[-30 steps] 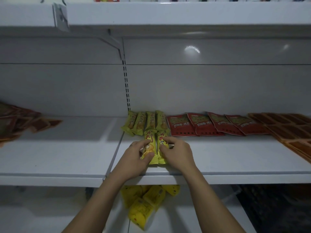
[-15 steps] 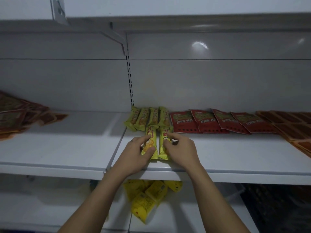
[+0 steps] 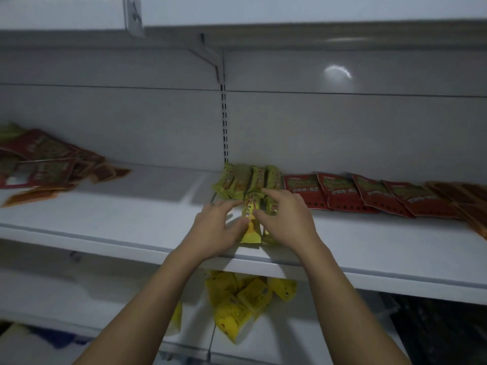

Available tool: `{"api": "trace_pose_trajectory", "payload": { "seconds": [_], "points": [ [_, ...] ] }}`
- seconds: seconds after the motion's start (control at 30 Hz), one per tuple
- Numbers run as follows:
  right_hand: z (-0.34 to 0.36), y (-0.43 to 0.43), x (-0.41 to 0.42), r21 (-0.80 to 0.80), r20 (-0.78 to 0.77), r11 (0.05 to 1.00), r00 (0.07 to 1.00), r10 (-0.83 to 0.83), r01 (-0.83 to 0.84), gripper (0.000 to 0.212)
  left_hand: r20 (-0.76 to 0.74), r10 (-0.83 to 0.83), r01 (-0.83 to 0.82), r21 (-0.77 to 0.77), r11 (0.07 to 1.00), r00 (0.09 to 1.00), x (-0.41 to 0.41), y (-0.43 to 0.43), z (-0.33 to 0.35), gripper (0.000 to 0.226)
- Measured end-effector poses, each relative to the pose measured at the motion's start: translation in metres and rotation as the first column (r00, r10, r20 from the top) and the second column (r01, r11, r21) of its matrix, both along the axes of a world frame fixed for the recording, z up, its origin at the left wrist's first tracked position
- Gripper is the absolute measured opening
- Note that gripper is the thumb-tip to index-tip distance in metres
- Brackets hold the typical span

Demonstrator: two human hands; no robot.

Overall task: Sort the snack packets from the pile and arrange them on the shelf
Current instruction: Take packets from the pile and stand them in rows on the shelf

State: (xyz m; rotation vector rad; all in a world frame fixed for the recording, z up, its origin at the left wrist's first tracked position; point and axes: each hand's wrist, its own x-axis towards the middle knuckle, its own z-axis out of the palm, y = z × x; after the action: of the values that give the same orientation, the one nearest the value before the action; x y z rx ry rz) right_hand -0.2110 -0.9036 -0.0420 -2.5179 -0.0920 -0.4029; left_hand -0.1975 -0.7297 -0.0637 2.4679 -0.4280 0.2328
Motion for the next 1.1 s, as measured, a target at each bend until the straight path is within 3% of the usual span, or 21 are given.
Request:
{"api": "trace_pose_trajectory", "payload": {
  "seconds": [0.1, 0.33, 0.8, 1.1],
  "points": [
    [0.014, 0.02, 0.004, -0.105, 0.018, 0.993, 0.998, 0.054, -0.051, 0.062, 0.053, 0.031, -0.035, 0.068, 0.997, 0.998, 0.0, 0.022, 0.01, 0.049],
    [0.039, 0.109, 0.019, -0.254, 0.05, 0.948, 0.976, 0.212, -0.193, 0.068, 0.187, 0.219, -0.255, 0.199, 0.946, 0.958, -0.012, 0.122, 0.039, 0.054],
    [0.044, 0.36, 0.02, -0.246, 0.048, 0.835, 0.854, 0.517, -0.492, 0.068, 0.202, 0.59, -0.623, 0.271, 0.734, 0.782, -0.07, 0.375, 0.047, 0.061],
    [0.027, 0.496, 0.011, -0.212, 0.061, 0.791, 0.8, 0.597, -0.574, 0.064, 0.157, 0.667, -0.682, 0.265, 0.682, 0.728, -0.104, 0.486, 0.036, 0.063]
  ]
}}
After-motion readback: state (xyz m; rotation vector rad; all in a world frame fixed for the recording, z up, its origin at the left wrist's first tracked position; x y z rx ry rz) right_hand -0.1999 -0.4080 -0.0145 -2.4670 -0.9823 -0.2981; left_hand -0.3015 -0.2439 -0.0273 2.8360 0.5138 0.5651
